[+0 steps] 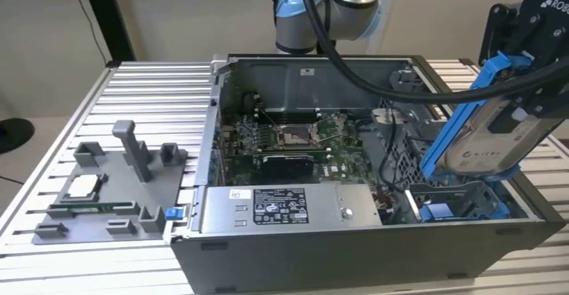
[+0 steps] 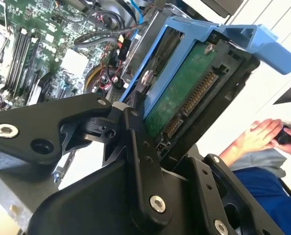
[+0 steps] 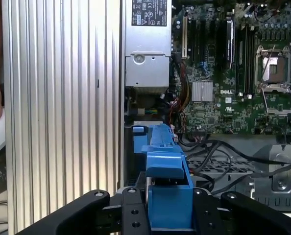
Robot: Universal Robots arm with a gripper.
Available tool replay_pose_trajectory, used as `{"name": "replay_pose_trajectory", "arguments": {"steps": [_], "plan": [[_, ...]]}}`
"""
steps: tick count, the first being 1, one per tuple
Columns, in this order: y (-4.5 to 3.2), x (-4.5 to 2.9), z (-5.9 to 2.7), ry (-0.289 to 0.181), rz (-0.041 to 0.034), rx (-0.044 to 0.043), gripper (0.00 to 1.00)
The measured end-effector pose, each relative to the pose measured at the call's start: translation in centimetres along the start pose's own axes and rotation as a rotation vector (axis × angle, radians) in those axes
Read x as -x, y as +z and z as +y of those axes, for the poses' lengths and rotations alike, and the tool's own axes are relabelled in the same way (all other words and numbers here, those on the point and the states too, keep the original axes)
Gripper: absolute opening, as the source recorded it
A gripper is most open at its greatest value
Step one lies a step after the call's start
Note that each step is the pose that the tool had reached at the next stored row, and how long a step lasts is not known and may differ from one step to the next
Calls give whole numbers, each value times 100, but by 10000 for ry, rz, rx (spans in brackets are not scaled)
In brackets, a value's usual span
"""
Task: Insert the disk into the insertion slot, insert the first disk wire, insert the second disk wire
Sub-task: 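Insert the disk into the insertion slot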
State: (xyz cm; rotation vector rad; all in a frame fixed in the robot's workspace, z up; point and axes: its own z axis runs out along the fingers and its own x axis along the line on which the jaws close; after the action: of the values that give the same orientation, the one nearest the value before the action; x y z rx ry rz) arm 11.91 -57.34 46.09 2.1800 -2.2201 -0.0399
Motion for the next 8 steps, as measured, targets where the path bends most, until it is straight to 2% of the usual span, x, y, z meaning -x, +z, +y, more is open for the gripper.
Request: {"name": "replay_pose_trajectory", "arguments": {"steps": [8], "plan": [[81,0,-3,-1,0,0,0]]}}
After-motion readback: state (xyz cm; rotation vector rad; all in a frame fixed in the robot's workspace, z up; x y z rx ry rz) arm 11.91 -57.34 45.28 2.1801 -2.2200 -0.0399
